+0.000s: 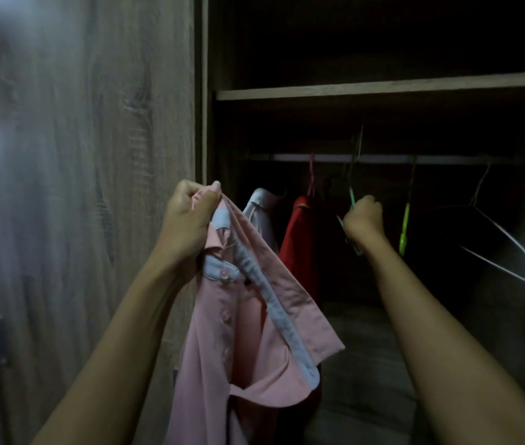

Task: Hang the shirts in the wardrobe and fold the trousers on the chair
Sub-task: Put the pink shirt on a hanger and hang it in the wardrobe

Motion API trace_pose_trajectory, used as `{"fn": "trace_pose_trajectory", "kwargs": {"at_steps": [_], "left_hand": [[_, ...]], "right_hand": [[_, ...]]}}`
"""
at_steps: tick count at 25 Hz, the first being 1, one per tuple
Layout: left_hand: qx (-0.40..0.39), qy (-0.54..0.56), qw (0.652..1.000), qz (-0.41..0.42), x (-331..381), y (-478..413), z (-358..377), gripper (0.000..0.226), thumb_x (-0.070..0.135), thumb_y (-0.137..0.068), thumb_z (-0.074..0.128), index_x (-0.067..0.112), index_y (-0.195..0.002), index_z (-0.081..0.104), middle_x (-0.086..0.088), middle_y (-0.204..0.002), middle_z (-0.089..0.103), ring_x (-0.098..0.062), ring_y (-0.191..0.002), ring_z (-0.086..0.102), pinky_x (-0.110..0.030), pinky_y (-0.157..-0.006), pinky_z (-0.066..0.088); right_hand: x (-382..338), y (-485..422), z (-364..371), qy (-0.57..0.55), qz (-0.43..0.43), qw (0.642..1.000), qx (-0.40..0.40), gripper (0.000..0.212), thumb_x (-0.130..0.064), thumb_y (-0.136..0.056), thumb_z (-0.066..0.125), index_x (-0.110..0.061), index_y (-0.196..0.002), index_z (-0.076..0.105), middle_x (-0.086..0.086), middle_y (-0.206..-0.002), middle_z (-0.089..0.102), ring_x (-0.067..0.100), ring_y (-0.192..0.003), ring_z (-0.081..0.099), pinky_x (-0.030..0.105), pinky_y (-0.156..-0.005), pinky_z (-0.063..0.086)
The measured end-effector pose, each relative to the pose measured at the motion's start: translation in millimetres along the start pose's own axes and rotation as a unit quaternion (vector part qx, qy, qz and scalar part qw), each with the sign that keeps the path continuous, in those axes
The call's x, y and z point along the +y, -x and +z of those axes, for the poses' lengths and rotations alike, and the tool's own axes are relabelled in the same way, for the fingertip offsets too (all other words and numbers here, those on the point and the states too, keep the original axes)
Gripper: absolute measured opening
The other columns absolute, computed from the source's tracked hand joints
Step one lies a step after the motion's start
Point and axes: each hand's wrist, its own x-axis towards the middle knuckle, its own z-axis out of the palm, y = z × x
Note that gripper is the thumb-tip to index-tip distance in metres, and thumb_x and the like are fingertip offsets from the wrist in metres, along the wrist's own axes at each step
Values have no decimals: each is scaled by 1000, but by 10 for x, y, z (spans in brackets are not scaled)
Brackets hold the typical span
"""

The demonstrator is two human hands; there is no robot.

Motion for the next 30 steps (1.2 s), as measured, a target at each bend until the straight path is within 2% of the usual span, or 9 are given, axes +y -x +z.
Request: {"fn": "trace_pose_trajectory", "kwargs": {"at_steps": [8, 11, 13, 16, 20, 22, 26, 28, 30], "left_hand": [[-1, 1, 1000, -12, -2, 172, -318, 21, 20, -97, 50, 16, -77, 42, -6, -72, 51, -16, -64, 50, -28, -56, 46], [-3, -9, 1000, -12, -5, 265, -476, 23, 18, -97, 49, 17, -76, 41, -4, -69, 49, -12, -60, 49, -27, -54, 45], [3, -15, 1000, -15, 11, 331, -601, 24, 17, -98, 48, 16, -75, 40, -3, -67, 48, -7, -55, 50, -24, -51, 46], [23, -20, 999, -14, 64, 399, -819, 25, 17, -98, 48, 16, -73, 40, 2, -61, 49, -1, -48, 49, -18, -46, 45], [35, -72, 997, -13, 102, 455, -1172, 26, 17, -98, 49, 18, -73, 41, 0, -65, 46, -3, -52, 47, -21, -50, 45], [36, -101, 994, -20, 67, 496, -1365, 26, 18, -97, 50, 18, -73, 41, 0, -66, 46, -4, -53, 47, -22, -51, 44], [14, -155, 987, -37, -71, 597, -1688, 22, 30, -89, 55, 21, -73, 42, -1, -69, 47, -10, -62, 45, -29, -58, 41], [8, -183, 982, -39, -144, 637, -1800, 22, 28, -90, 55, 21, -73, 42, 0, -67, 47, -7, -60, 45, -26, -57, 41], [6, -219, 975, -41, -203, 675, -1857, 24, 23, -94, 53, 21, -73, 42, 0, -66, 47, -5, -58, 44, -25, -55, 40]], "right_hand": [[133, 1185, 34, -253, -33, 966, 32, 22, -7, -96, 44, -8, -118, 40, 16, -113, 60, 26, -95, 62, 25, -63, 44], [231, 1605, 54, -317, -75, 943, 66, 31, -13, -96, 45, -13, -127, 38, 6, -94, 60, 18, -80, 61, 16, -54, 43], [267, 1828, 65, -357, -106, 924, 89, 33, -19, -98, 46, -15, -130, 40, -1, -76, 57, 16, -65, 60, 19, -54, 48], [331, 2143, 105, -398, -146, 905, 34, 33, -27, -99, 44, -29, -132, 39, 3, -73, 61, 16, -50, 61, 22, -46, 51], [387, 2471, 130, -331, -196, 918, -93, 39, -21, -100, 40, -53, -122, 38, 9, -76, 58, 19, -56, 59, 29, -48, 53], [405, 2552, 169, -315, -199, 917, -142, 39, -11, -99, 39, -50, -101, 44, -1, -72, 54, 9, -55, 53, 35, -54, 52], [388, 2649, 172, -262, -221, 931, -127, 20, -20, -93, 56, -26, -79, 44, -11, -68, 52, -6, -60, 51, 8, -55, 36], [355, 2715, 166, -285, -230, 927, -86, 24, -35, -93, 52, -25, -73, 42, -7, -60, 49, -2, -53, 49, 10, -50, 34], [346, 2753, 181, -397, -194, 891, -103, 18, -35, -96, 48, -28, -79, 45, -2, -53, 45, 3, -43, 42, 18, -45, 34]]}}
